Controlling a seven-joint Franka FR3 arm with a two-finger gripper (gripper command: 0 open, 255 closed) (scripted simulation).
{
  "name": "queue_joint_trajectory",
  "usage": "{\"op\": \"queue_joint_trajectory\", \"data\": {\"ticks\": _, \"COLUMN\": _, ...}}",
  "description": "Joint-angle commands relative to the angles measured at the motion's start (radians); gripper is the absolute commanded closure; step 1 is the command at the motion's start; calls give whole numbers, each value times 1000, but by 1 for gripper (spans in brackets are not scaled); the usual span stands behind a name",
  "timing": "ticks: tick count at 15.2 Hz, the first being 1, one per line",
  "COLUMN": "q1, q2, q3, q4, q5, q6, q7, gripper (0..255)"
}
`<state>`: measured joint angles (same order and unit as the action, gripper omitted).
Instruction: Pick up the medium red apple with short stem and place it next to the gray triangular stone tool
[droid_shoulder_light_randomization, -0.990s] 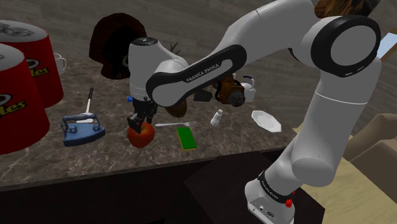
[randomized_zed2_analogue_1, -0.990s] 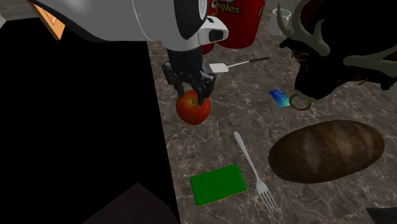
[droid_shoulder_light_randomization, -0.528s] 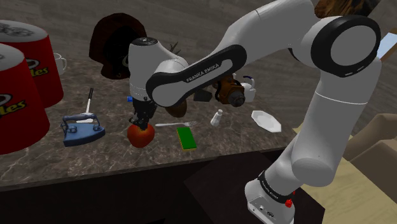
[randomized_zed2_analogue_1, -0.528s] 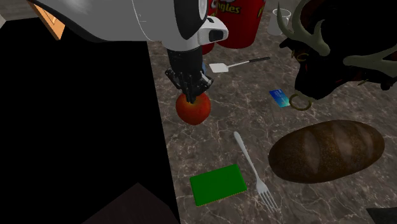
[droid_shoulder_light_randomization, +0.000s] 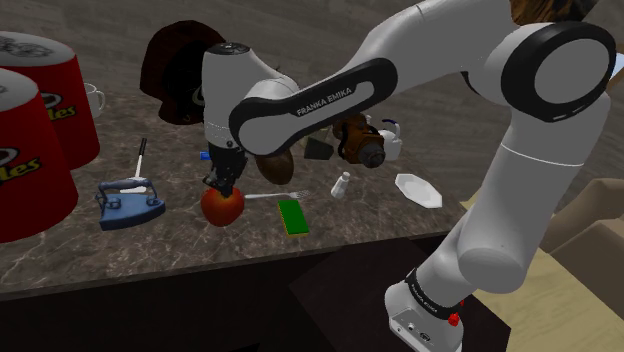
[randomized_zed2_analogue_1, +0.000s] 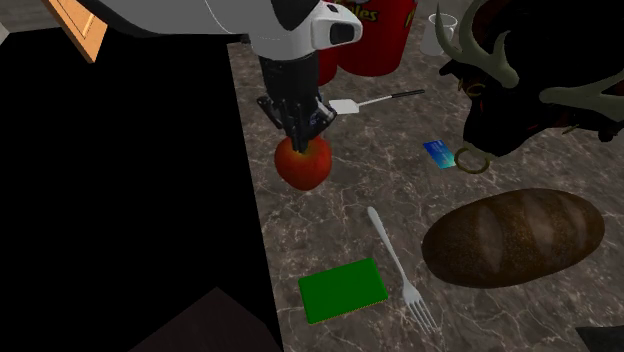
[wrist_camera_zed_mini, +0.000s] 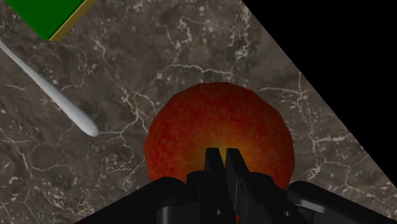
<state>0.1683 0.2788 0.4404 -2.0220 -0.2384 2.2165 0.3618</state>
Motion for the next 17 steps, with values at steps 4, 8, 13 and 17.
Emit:
{"op": "queue_joint_trajectory", "data": {"ticks": 4, "q1": -7, "q2": -41, "q3": 10, "q4": 20, "q5": 28, "q6": -55, "q7": -21, "gripper": 255}}
{"op": "queue_joint_trajectory", "data": {"ticks": 8, "q1": -11, "q2": -69, "q3": 15, "q4": 41, "q5": 47, "q6": -101, "q7": -37, "gripper": 255}}
{"op": "queue_joint_trajectory", "data": {"ticks": 13, "q1": -15, "q2": -101, "q3": 20, "q4": 73, "q5": 68, "q6": -160, "q7": -54, "gripper": 255}}
{"op": "queue_joint_trajectory", "data": {"ticks": 17, "q1": -18, "q2": -122, "q3": 23, "q4": 103, "q5": 82, "q6": -208, "q7": -66, "gripper": 255}}
